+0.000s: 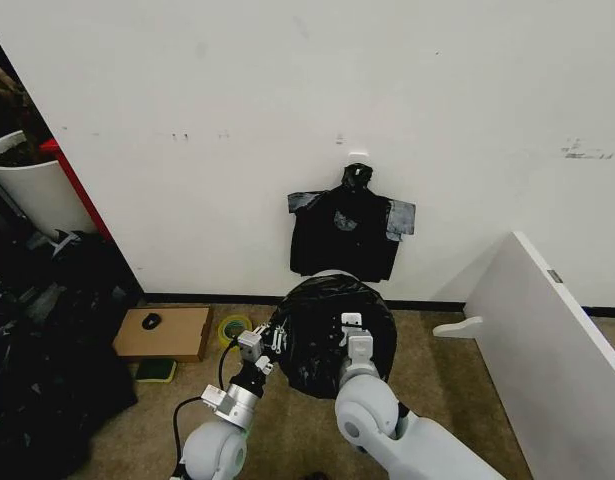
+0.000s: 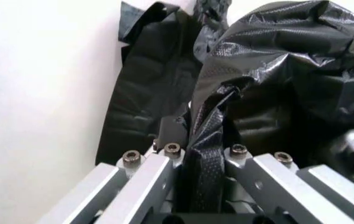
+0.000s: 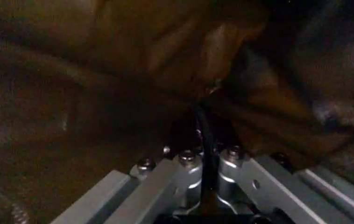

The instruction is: Place the garbage bag over the trash bin.

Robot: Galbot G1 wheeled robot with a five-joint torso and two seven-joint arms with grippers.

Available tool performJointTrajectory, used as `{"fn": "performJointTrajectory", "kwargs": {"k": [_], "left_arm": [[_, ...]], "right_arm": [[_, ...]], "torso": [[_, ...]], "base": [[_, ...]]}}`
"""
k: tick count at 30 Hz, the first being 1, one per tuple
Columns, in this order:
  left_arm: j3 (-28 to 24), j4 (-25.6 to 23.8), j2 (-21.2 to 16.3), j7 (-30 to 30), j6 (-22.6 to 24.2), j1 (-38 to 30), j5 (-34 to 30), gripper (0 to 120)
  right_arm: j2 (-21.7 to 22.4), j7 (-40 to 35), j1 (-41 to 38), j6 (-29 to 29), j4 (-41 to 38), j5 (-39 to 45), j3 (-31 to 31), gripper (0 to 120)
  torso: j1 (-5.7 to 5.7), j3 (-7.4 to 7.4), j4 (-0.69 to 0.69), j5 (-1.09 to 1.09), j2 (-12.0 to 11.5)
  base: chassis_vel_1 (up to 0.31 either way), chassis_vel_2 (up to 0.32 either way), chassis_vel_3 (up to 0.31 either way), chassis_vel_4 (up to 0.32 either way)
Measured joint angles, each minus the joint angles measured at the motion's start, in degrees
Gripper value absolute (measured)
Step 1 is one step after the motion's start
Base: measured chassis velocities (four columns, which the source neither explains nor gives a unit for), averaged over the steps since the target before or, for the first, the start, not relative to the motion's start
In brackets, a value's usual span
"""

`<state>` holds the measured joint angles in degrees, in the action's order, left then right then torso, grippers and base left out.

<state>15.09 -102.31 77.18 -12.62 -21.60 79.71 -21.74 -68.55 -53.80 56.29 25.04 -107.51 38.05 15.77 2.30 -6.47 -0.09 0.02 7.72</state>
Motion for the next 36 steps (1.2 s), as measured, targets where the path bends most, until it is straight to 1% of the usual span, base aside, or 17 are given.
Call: {"fn": "performJointTrajectory", "kwargs": {"k": [8,13,19,22,26,33,36], "left_arm": [[0.0,-1.4,-0.4,-0.2,0.0,0.5,-0.1,3],[-0.2,-1.5,-0.7,-0.7,-0.1,0.7,-0.1,3],[-0.1,-1.4,-1.5,-1.1,-0.4,0.8,-0.2,3],[0.8,-0.7,-2.2,-1.0,-0.5,0.0,-1.3,3],[1.4,-0.2,-3.1,-0.7,-0.4,-0.9,-3.6,3],[1.3,0.6,-3.3,-0.8,-0.3,-1.2,-4.4,3],[0.9,1.2,-3.2,-0.8,-0.3,-1.3,-4.3,3]], "right_arm": [[-0.9,0.0,-0.7,0.8,3.7,-2.9,1.4,0],[-2.6,0.2,-2.2,0.5,5.6,-2.7,1.6,0],[-3.3,0.4,-3.8,0.5,6.1,-2.5,1.3,0],[-2.5,0.4,-3.6,0.5,6.1,-2.8,1.0,0],[-0.7,1.7,-2.0,0.5,6.2,-7.5,0.3,0],[-0.2,2.9,-0.8,0.0,6.1,-11.8,-0.2,0],[-0.1,4.6,-0.1,-1.9,5.3,-13.7,-0.2,0]], "torso": [[0.0,0.0,-0.01,0.0,0.0],[0.0,0.0,-0.01,-0.01,0.0],[0.0,0.0,0.0,0.0,0.0],[0.0,0.0,0.0,0.0,0.0],[0.0,0.0,-0.01,0.01,0.0],[0.0,0.0,0.0,0.0,0.0],[0.0,0.0,-0.01,0.0,0.0]], "base": [[0.0,0.0,0.0,0.0],[0.0,0.0,0.0,0.0],[0.0,0.0,0.0,0.0],[0.0,0.0,0.0,0.0],[0.0,0.0,0.0,0.0],[0.0,0.0,0.0,0.0],[0.0,0.0,0.0,0.0]]}}
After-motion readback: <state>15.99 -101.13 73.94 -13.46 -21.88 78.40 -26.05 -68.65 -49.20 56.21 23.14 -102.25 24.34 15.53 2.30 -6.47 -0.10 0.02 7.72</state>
